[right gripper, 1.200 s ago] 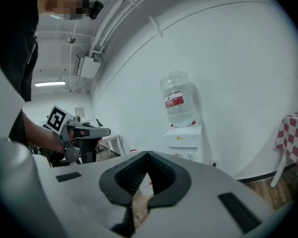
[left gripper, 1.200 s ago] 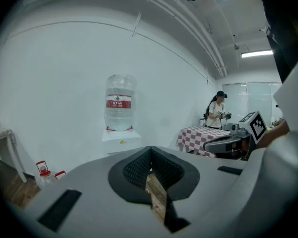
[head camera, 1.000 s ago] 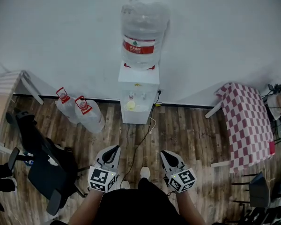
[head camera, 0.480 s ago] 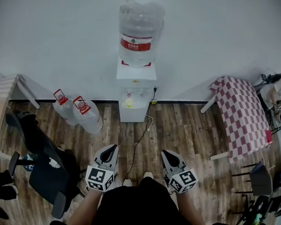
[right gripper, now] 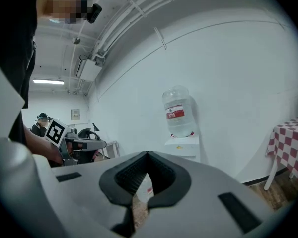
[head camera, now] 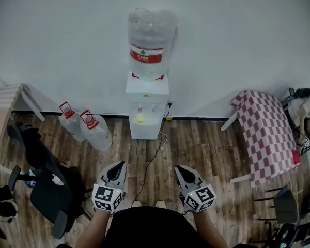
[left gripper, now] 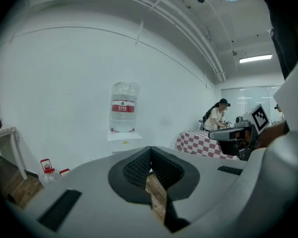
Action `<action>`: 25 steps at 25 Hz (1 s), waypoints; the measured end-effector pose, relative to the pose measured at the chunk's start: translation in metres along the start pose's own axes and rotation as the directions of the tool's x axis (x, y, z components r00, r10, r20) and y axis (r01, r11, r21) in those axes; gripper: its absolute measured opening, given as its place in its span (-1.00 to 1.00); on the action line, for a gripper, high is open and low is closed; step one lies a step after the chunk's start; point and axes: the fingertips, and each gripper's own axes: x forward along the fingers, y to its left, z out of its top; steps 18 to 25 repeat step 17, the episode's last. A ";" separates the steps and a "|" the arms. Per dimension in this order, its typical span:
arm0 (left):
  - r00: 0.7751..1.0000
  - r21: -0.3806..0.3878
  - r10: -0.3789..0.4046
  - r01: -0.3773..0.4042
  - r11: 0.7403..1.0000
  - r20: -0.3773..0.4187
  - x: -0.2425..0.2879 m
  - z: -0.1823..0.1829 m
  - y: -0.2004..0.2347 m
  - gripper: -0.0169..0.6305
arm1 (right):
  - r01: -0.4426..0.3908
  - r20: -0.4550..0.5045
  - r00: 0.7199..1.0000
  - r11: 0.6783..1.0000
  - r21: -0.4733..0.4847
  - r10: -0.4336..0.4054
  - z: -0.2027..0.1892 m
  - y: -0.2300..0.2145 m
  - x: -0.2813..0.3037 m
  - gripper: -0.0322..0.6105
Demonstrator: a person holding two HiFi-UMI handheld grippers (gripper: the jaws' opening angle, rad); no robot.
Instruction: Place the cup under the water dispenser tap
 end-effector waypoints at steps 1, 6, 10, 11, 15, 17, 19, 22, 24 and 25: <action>1.000 -0.005 0.002 -0.002 1.000 0.001 0.002 0.001 -0.003 -0.91 | 0.000 -0.002 1.000 1.000 0.001 0.000 0.000 -0.004 -0.001 -0.83; 1.000 -0.024 0.017 -0.017 1.000 0.002 0.003 0.000 -0.014 -0.91 | -0.004 -0.017 1.000 1.000 0.001 0.004 -0.003 -0.014 -0.008 -0.83; 1.000 -0.019 0.024 -0.024 1.000 -0.004 0.005 0.000 -0.019 -0.91 | -0.001 -0.025 1.000 1.000 0.007 0.002 -0.006 -0.019 -0.012 -0.83; 1.000 -0.016 0.025 -0.025 1.000 -0.003 0.006 0.001 -0.020 -0.91 | -0.001 -0.026 1.000 1.000 0.007 0.001 -0.006 -0.020 -0.012 -0.83; 1.000 -0.020 0.025 -0.025 0.999 0.001 0.008 0.002 -0.023 -0.91 | 0.000 -0.035 0.999 1.000 0.003 0.000 -0.010 -0.023 -0.016 -0.83; 1.000 -0.024 0.020 -0.020 1.000 0.005 0.009 0.002 -0.025 -0.91 | 0.000 -0.039 0.999 1.000 0.000 0.000 -0.011 -0.024 -0.017 -0.83; 1.000 -0.024 0.020 -0.020 1.000 0.005 0.009 0.002 -0.025 -0.91 | 0.000 -0.039 0.999 1.000 0.000 0.000 -0.011 -0.024 -0.017 -0.83; 1.000 -0.024 0.020 -0.020 1.000 0.005 0.009 0.002 -0.025 -0.91 | 0.000 -0.039 0.999 1.000 0.000 0.000 -0.011 -0.024 -0.017 -0.83; 1.000 -0.024 0.020 -0.020 1.000 0.005 0.009 0.002 -0.025 -0.91 | 0.000 -0.039 0.999 1.000 0.000 0.000 -0.011 -0.024 -0.017 -0.83; 1.000 -0.024 0.020 -0.020 1.000 0.005 0.009 0.002 -0.025 -0.91 | 0.000 -0.039 0.999 1.000 0.000 0.000 -0.011 -0.024 -0.017 -0.83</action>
